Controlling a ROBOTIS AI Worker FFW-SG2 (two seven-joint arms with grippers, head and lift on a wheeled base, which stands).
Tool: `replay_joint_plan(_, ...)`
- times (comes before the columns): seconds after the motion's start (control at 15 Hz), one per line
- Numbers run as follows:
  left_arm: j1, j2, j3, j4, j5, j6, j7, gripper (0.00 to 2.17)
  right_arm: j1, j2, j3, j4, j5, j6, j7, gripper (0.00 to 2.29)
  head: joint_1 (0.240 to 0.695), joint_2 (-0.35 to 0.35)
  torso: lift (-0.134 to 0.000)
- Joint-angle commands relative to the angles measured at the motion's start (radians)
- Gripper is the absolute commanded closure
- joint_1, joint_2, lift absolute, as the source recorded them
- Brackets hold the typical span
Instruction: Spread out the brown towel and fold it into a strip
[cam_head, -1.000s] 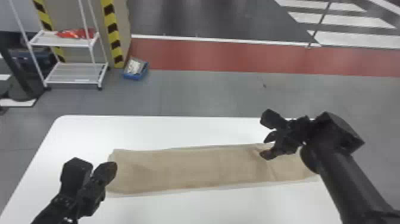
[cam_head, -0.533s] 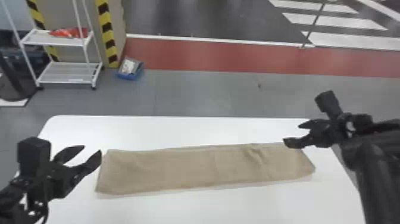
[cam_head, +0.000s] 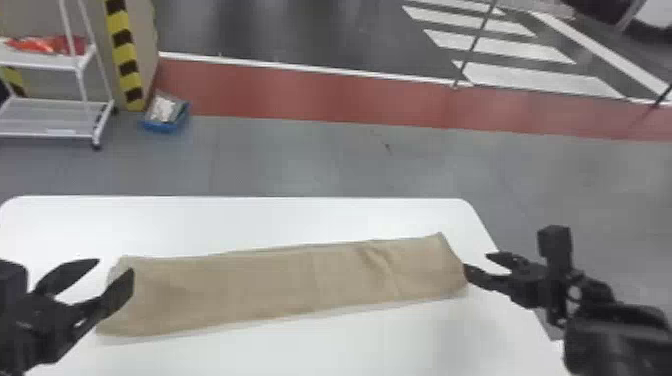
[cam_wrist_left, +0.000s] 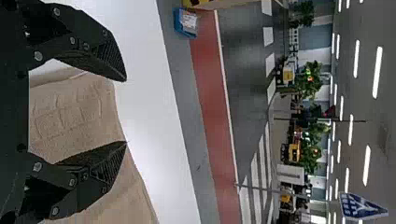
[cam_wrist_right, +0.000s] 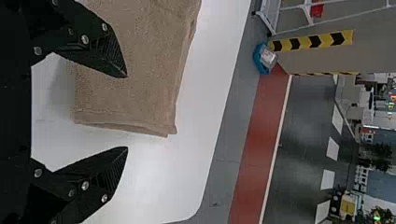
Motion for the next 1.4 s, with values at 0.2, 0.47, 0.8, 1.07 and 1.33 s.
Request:
replay_joint_plan(0.2, -0.054, 0.001, -0.123, 0.163, -0.058, -0.116, 0.055, 1.75, 0.068, 0.004, -0.03, 0.021, -0.087, -0.089, -0.038, 1.86, 0.695, -0.35, 0.0)
replay_joint_plan(0.47, -0.073, 0.001, -0.171, 0.215, -0.094, -0.113, 0.086, 1.75, 0.079, 0.02, 0.016, 0.036, -0.073, -0.095, -0.128, 1.86, 0.695, -0.35, 0.0)
replay_joint_plan(0.8, -0.103, -0.001, -0.208, 0.273, -0.151, -0.07, 0.133, 1.75, 0.079, 0.032, 0.073, 0.049, -0.062, -0.061, -0.232, 1.86, 0.695, -0.35, 0.0)
replay_joint_plan(1.07, -0.12, -0.002, -0.214, 0.288, -0.171, -0.024, 0.15, 1.75, 0.054, 0.032, 0.099, 0.064, -0.061, -0.055, -0.265, 1.86, 0.695, -0.35, 0.0)
replay_joint_plan(1.33, -0.146, -0.002, -0.235, 0.33, -0.183, -0.015, 0.171, 1.75, 0.011, 0.03, 0.133, 0.118, -0.042, -0.009, -0.283, 1.86, 0.695, -0.342, 0.0)
